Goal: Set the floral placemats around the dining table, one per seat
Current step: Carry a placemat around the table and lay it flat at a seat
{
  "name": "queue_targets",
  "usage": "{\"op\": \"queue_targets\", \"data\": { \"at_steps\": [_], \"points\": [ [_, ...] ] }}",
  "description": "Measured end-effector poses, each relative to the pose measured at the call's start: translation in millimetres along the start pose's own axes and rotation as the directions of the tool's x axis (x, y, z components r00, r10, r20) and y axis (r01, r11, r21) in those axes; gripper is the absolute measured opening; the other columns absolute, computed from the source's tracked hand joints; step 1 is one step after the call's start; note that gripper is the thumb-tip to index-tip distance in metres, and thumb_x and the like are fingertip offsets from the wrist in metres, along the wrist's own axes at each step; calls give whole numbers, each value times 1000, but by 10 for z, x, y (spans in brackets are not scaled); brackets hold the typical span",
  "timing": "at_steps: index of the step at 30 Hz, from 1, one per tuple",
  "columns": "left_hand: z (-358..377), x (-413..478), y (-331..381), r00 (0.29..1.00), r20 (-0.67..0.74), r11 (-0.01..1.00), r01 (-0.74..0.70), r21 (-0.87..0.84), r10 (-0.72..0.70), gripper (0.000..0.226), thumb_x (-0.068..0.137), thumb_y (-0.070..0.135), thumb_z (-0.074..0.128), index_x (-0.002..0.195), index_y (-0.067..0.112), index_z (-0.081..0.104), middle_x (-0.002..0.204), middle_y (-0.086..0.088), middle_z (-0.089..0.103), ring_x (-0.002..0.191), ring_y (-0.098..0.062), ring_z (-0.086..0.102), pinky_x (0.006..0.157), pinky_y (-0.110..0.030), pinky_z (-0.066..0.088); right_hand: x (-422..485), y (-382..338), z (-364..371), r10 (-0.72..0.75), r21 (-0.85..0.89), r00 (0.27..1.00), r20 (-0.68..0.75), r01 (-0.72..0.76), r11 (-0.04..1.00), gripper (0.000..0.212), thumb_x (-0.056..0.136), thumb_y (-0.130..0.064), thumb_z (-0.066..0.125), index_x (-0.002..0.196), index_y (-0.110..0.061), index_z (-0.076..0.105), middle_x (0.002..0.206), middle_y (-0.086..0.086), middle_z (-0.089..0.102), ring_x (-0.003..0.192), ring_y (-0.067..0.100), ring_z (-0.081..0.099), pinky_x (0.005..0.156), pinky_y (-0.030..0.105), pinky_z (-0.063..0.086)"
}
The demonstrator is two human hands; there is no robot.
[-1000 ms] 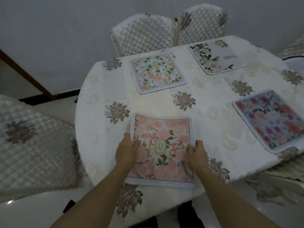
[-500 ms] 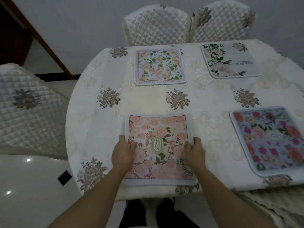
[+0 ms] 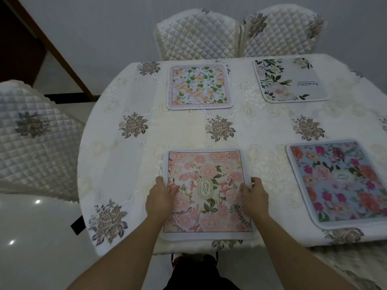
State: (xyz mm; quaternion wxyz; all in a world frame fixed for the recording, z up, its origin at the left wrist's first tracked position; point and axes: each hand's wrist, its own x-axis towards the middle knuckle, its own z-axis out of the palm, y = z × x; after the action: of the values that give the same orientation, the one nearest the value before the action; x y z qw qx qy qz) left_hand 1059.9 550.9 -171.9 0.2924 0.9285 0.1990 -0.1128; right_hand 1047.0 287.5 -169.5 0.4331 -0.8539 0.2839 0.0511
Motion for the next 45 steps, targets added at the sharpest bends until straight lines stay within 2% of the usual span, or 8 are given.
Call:
{"op": "queue_targets", "data": {
  "at_steps": [11,15,19,23,27,30,39,45],
  "points": [
    [-56,76,-134,999,-6,998,-38,52,39,44,87,50,66,102,12,46,97,-11,66,84,-31,63,69,-42,54,31,55,16,-38,-71,999,-18,37,997,35,94,-25,61,125,-10,58,108,14,69,94,30,64,82,42,54],
    [-54,32,-133,993,-55,972,-87,219,101,55,86,54,64,116,12,46,107,-10,59,91,-30,60,66,-39,51,22,63,22,-101,-269,991,-90,73,960,35,90,-26,65,120,-10,58,106,15,61,88,30,57,71,39,49],
    [22,-2,-36,929,-104,883,-296,365,354,57,88,45,58,135,16,42,136,-14,46,121,-31,46,93,-48,44,41,-5,152,-467,-530,878,-103,349,773,32,87,-18,66,116,-4,60,110,19,59,94,35,57,70,42,49],
    [269,1,209,806,95,747,-580,325,584,58,99,45,33,152,24,26,163,0,17,149,-20,15,119,-48,20,-1,-241,545,-608,-494,784,124,580,648,44,97,-27,50,136,-7,50,141,17,51,131,35,47,103,50,43],
    [523,3,124,778,233,682,-625,380,584,62,101,49,7,157,20,5,165,2,-1,151,-17,-4,120,-50,15,-96,-175,840,-585,-485,731,350,676,554,58,103,-41,23,152,-10,30,160,11,27,149,27,19,118,47,26],
    [518,-33,-76,765,244,652,-638,410,596,65,102,53,12,156,18,3,165,1,0,151,-15,-4,121,-48,15,-92,84,724,-586,-541,697,415,706,457,65,103,-50,21,156,-14,14,164,5,9,152,20,2,122,43,14],
    [448,-27,-133,808,208,700,-584,410,551,75,100,55,25,156,11,2,165,-4,-2,151,-16,-7,123,-43,7,20,190,554,-556,-587,743,373,653,479,76,99,-56,37,156,-11,14,164,9,8,152,23,4,122,48,15],
    [350,-48,-77,813,357,713,-577,399,459,77,99,60,14,154,13,-13,163,-2,-20,147,-14,-24,121,-42,-3,19,145,538,-419,-597,774,474,633,493,75,99,-63,19,156,-15,10,165,8,6,152,23,0,121,44,4]
  ]
}}
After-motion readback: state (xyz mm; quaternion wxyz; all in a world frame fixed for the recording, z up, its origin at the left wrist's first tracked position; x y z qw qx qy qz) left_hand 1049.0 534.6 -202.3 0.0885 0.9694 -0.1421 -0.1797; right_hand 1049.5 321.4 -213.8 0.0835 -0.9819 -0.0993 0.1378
